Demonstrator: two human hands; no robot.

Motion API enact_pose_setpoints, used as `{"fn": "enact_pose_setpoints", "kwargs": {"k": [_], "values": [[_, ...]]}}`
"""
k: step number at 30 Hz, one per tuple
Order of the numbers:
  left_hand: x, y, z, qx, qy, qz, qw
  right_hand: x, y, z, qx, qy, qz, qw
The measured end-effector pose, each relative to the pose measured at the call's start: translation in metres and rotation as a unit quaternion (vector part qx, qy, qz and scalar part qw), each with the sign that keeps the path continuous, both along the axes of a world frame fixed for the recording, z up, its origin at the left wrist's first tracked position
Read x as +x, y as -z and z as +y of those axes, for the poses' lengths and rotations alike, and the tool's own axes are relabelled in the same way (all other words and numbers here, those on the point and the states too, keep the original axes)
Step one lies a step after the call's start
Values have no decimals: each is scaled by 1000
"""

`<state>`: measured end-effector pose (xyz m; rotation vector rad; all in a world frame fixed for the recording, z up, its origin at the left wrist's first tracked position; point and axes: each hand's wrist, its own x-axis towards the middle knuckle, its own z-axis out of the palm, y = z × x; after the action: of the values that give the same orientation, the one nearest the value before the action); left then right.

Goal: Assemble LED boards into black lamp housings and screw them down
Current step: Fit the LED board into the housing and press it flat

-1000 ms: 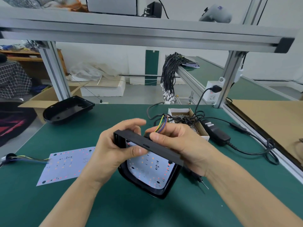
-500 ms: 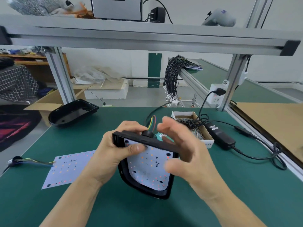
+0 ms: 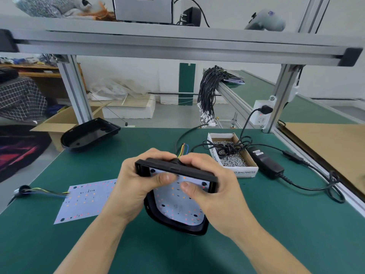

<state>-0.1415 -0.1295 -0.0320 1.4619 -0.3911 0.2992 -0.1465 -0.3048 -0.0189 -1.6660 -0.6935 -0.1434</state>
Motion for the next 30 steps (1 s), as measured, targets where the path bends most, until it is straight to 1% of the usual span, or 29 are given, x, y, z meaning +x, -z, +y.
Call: {"fn": "enact_pose_setpoints", "kwargs": {"k": [4, 8, 11, 12, 13, 14, 16, 17, 19, 21, 23, 26, 28, 29, 30], "values": [[0, 0, 5, -10, 37, 6, 999, 0, -3, -2, -18, -63, 19, 998], [1, 1, 4, -15, 15, -9, 1000, 5, -6, -2, -61, -54, -16, 997], [3, 0, 2, -27, -1, 9, 1000, 12, -8, -5, -66, -62, -8, 996], [6, -1, 0, -37, -7, 26, 999, 15, -7, -6, -56, -71, 11, 996], [9, -3, -1, -50, -16, 46, 998, 18, -5, -7, -25, -76, 47, 996], [13, -5, -4, -63, -26, 70, 995, 20, -3, -7, 26, -73, 98, 992], [19, -9, -9, -93, -44, 130, 986, 29, 3, -5, 122, -48, 204, 970], [21, -10, -12, -110, -48, 166, 979, 34, 5, -3, 144, -32, 246, 958], [25, -11, -14, -132, -55, 226, 964, 46, 5, 1, 146, -17, 299, 943], [28, -13, -13, -126, -61, 260, 955, 59, 3, 5, 125, -9, 325, 937], [36, -11, -10, -119, -90, 292, 944, 70, 2, 8, 99, -2, 336, 937], [52, -2, -10, -136, -141, 363, 911, 82, 8, 14, 41, 3, 366, 930], [57, 9, -10, -148, -152, 416, 884, 85, 9, 8, -17, 0, 385, 923], [59, 15, -8, -150, -154, 440, 872, 87, 11, -1, -60, 18, 377, 924], [61, 21, -5, -150, -156, 459, 862, 87, 11, -12, -133, 59, 334, 931]]}}
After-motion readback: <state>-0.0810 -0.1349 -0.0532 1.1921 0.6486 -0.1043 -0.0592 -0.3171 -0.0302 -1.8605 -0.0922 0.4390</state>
